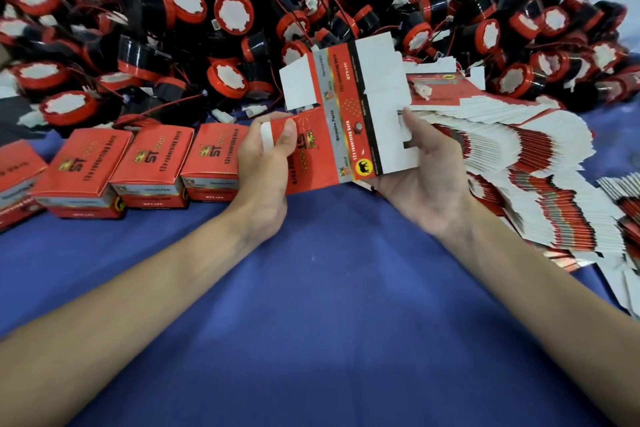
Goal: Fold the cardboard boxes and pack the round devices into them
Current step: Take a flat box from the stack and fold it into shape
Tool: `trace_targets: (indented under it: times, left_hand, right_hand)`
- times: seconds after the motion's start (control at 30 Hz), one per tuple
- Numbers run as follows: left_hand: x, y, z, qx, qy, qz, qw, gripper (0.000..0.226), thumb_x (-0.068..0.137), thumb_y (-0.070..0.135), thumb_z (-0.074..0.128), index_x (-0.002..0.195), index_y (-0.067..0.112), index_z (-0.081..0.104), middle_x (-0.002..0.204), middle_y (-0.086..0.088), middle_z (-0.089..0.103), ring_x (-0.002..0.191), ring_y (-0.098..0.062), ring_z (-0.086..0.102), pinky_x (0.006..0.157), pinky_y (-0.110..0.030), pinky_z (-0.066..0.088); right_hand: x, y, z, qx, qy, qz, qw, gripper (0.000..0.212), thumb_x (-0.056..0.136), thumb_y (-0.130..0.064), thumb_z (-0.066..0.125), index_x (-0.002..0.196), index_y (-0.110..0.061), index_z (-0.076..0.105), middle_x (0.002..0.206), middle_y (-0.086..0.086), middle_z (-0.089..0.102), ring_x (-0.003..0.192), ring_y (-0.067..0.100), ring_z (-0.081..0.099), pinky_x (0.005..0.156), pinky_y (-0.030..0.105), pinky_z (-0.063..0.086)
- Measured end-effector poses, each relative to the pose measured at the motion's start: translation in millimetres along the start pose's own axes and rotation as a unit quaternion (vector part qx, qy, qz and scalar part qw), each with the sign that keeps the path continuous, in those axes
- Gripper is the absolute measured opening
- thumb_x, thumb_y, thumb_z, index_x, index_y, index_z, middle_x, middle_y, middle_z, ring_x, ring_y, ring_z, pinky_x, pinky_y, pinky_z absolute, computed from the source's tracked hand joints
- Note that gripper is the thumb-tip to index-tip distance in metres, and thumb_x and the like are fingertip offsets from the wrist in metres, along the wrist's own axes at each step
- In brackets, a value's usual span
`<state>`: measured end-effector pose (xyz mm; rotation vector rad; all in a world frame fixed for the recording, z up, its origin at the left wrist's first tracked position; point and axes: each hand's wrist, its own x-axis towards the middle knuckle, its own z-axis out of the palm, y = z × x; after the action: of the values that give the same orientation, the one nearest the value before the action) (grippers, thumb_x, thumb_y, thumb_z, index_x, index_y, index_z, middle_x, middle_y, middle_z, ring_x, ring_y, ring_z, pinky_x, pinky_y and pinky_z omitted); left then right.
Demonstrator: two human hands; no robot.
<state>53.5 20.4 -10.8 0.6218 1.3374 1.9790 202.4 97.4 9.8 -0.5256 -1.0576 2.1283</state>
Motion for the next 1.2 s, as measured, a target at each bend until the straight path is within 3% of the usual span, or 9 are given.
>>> trace_targets:
  times: [0.17, 0.37, 0.57, 0.67, 0.73, 0.83, 0.93, 1.07, 1.2]
  left_hand:
    - [-0.3, 1.6, -1.6, -0.012, -0.039, -0.016, 0.999, 0.013, 0.1, 0.016, 0.05, 0.095, 0.023, 0.06, 0.095, 0.002, 0.07, 0.09, -0.015, 0.067, 0.082, -0.038, 0.057]
    - [-0.4, 1.3, -2.1, -0.03, -0.039, -0.008, 0.999, 0.014, 0.1, 0.015, 0.048, 0.096, 0.021, 0.06, 0.088, 0.003, 0.07, 0.081, -0.011, 0.068, 0.065, -0.027, 0.056]
    - [0.2, 0.1, -2.2, -0.013, -0.007, 0.015, 1.0, 0.014, 0.101, 0.017, 0.047, 0.095, 0.018, 0.06, 0.081, 0.005, 0.07, 0.075, -0.007, 0.068, 0.061, -0.023, 0.054]
    - [1.1, 0.4, -2.1, 0.007, 0.002, 0.019, 1.0, 0.013, 0.101, 0.018, 0.048, 0.094, 0.018, 0.06, 0.079, 0.006, 0.07, 0.074, -0.009, 0.067, 0.063, -0.028, 0.056]
    - [0.4, -0.7, -2.3, 0.04, -0.004, 0.027, 0.999, 0.011, 0.1, 0.021, 0.05, 0.095, 0.021, 0.06, 0.088, 0.002, 0.07, 0.082, -0.013, 0.068, 0.072, -0.035, 0.058]
    - [-1.9, -3.6, -1.3, 0.133, 0.002, 0.092, 0.987, 0.013, 0.098, 0.022, 0.054, 0.11, 0.025, 0.057, 0.103, 0.006, 0.063, 0.093, 0.002, 0.062, 0.086, -0.022, 0.052]
    - [-4.2, -5.1, -0.1, 0.252, 0.025, 0.156, 0.955, 0.054, 0.096, 0.032, 0.057, 0.144, 0.023, 0.034, 0.131, 0.005, 0.041, 0.121, 0.003, 0.042, 0.101, -0.006, 0.032]
    - [-12.0, -7.1, 2.8, 0.32, -0.031, 0.197, 0.926, 0.081, 0.086, 0.06, 0.048, 0.153, 0.025, 0.019, 0.153, 0.005, 0.019, 0.14, -0.001, 0.016, 0.11, -0.01, 0.013]
    - [-20.6, -3.7, 3.1, 0.327, -0.124, 0.299, 0.888, 0.092, 0.084, 0.05, 0.056, 0.153, 0.009, 0.01, 0.159, -0.009, 0.01, 0.148, -0.013, 0.005, 0.118, -0.018, 0.009]
  right_hand:
    - [2.1, -9.3, -2.9, 0.014, -0.01, 0.041, 0.999, 0.03, 0.085, -0.027, 0.056, 0.1, -0.008, 0.075, 0.108, 0.011, 0.071, 0.099, 0.028, 0.069, 0.084, 0.049, 0.056]
    - [-0.6, -10.3, -5.3, 0.065, -0.021, 0.055, 0.996, 0.028, 0.084, -0.013, 0.051, 0.092, -0.003, 0.076, 0.102, 0.013, 0.072, 0.092, 0.028, 0.071, 0.07, 0.042, 0.059]
    - [-0.5, 3.5, -7.2, 0.119, -0.081, 0.05, 0.988, 0.039, 0.089, -0.016, 0.044, 0.126, -0.008, 0.054, 0.112, 0.014, 0.069, 0.1, 0.028, 0.069, 0.077, 0.041, 0.06]
    - [-0.1, -1.4, -5.7, 0.056, -0.095, 0.05, 0.993, 0.031, 0.09, -0.013, 0.044, 0.115, -0.01, 0.062, 0.103, 0.007, 0.072, 0.093, 0.021, 0.07, 0.075, 0.037, 0.06]
    - [-2.6, -5.6, -1.5, 0.03, -0.13, 0.048, 0.99, 0.038, 0.092, -0.006, 0.035, 0.091, -0.014, 0.073, 0.082, -0.002, 0.072, 0.076, 0.01, 0.07, 0.065, 0.026, 0.058]
    - [-7.6, -7.8, 7.1, -0.041, -0.123, 0.04, 0.991, 0.059, 0.085, 0.009, 0.028, 0.061, -0.021, 0.073, 0.058, -0.011, 0.063, 0.053, 0.0, 0.059, 0.051, 0.016, 0.049]
    - [-6.1, -7.6, 6.4, -0.148, -0.054, 0.015, 0.987, 0.049, 0.084, 0.019, 0.03, 0.087, -0.01, 0.07, 0.074, 0.002, 0.065, 0.06, 0.011, 0.063, 0.054, 0.023, 0.052]
    - [-3.0, -10.4, 10.8, -0.331, 0.001, -0.139, 0.933, 0.038, 0.086, 0.022, 0.044, 0.111, -0.004, 0.056, 0.09, 0.007, 0.065, 0.077, 0.018, 0.065, 0.066, 0.037, 0.056]
    - [-2.5, -5.2, 18.1, -0.522, 0.008, -0.262, 0.812, 0.054, 0.077, 0.027, 0.038, 0.126, 0.008, 0.051, 0.099, -0.009, 0.06, 0.09, 0.002, 0.058, 0.081, 0.021, 0.049]
